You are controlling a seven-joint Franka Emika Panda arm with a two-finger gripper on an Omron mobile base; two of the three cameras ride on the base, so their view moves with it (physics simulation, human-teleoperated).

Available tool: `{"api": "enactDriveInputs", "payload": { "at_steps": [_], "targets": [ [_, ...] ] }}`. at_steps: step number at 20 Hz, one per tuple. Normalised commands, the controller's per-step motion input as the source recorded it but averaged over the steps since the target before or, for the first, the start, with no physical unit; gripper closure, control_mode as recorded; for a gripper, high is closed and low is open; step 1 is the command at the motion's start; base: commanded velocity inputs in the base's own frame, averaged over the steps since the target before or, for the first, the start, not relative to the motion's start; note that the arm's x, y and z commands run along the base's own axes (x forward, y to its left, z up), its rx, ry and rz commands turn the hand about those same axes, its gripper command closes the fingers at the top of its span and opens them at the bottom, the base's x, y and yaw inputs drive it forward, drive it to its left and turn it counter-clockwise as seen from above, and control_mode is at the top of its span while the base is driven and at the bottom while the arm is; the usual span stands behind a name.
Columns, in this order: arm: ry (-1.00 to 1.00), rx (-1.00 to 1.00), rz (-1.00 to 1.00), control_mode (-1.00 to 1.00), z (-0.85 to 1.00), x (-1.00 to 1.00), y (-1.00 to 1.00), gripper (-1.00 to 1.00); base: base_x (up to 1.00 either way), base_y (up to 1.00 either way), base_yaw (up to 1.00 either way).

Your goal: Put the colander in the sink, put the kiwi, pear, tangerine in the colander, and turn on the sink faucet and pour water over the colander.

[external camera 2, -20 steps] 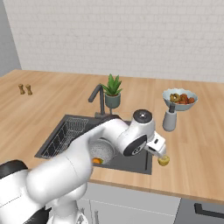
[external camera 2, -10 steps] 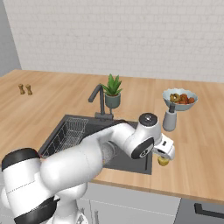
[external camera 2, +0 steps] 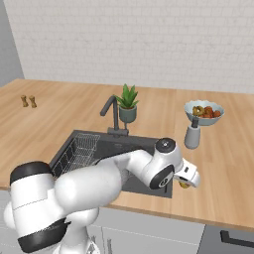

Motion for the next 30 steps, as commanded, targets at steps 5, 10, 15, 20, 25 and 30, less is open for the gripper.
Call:
{"api": "enactDriveInputs", "payload": {
  "at_steps": [5, 10, 15, 20, 25, 30],
  "targets": [
    [0.00, 0.00, 0.00, -1.00, -0.26, 0.13, -0.07, -1.00, 0.00, 0.00, 0.00],
    [0.00, 0.00, 0.00, -1.00, -0.17, 0.12, -0.13, -1.00, 0.00, 0.00, 0.00],
    [0.00, 0.00, 0.00, -1.00, -0.14, 0.12, -0.20, -1.00, 0.00, 0.00, 0.00],
    [0.00, 0.00, 0.00, -1.00, -0.09, 0.20, -0.17, -1.00, 0.00, 0.00, 0.00],
    [0.00, 0.00, 0.00, -1.00, -0.10, 0.26, -0.14, -1.00, 0.00, 0.00, 0.00],
    [0.00, 0.00, 0.00, -1.00, -0.15, 0.19, -0.12, -1.00, 0.00, 0.00, 0.00]
  ]
}}
